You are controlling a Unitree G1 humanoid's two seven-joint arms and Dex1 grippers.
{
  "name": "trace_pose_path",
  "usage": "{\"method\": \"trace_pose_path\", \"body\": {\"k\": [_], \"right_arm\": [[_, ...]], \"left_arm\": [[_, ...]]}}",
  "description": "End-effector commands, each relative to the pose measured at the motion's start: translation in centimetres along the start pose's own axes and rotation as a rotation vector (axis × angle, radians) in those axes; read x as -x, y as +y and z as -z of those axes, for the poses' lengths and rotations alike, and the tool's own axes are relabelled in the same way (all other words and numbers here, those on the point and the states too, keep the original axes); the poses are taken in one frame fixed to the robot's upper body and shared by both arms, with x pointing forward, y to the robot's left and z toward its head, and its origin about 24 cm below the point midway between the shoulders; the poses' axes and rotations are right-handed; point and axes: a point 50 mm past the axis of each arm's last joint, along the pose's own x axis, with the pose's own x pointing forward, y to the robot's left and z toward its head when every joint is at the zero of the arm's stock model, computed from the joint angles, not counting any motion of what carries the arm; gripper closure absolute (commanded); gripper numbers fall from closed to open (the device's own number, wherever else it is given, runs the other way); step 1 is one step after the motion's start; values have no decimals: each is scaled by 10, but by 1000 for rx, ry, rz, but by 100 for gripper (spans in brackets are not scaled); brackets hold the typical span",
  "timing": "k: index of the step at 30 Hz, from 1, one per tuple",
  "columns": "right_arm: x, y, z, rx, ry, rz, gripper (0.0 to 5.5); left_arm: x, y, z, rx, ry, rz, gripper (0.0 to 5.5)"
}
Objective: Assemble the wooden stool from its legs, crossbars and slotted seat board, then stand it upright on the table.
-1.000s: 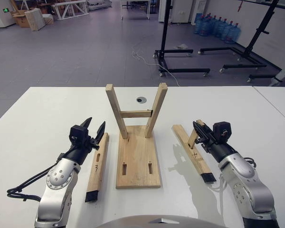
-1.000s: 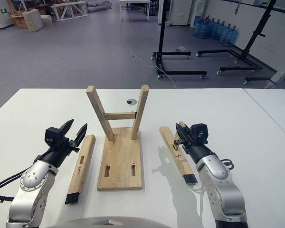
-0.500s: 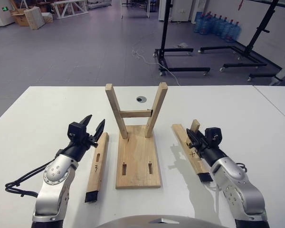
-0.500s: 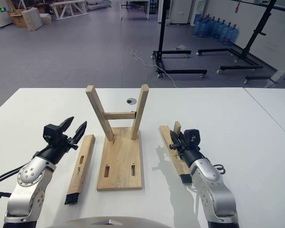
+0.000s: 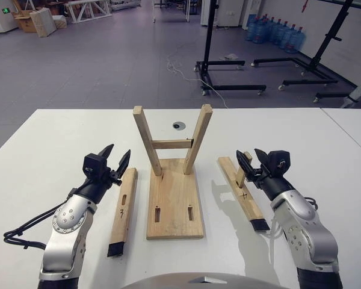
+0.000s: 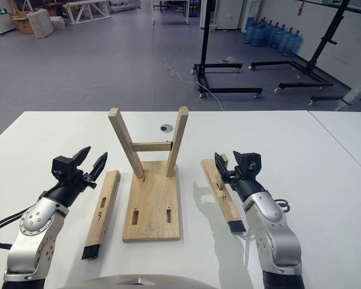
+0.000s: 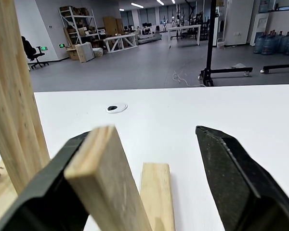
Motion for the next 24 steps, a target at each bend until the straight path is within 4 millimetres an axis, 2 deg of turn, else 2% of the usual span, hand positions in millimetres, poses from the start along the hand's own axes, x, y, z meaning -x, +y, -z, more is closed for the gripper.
{"method": "trace_pose_path", "body": {"k": [1, 14, 20, 22, 24], "right_arm": [[-11, 3, -20, -3, -68, -26, 230], [-40, 9, -76, 9, -191, -71, 230], [-49, 11, -96, 22, -225, -65, 230], [-49, 14, -99, 32, -228, -72, 230], [-47, 17, -88, 75, -186, -79, 230]], "left_arm": [[-1, 2, 1, 0, 7, -22, 280], [-2, 1, 1, 2, -6, -47, 280], [-4, -1, 2, 4, -9, -47, 280], [-3, -1, 3, 5, -7, -49, 280], [-4, -3, 3, 7, -8, -42, 280]]}}
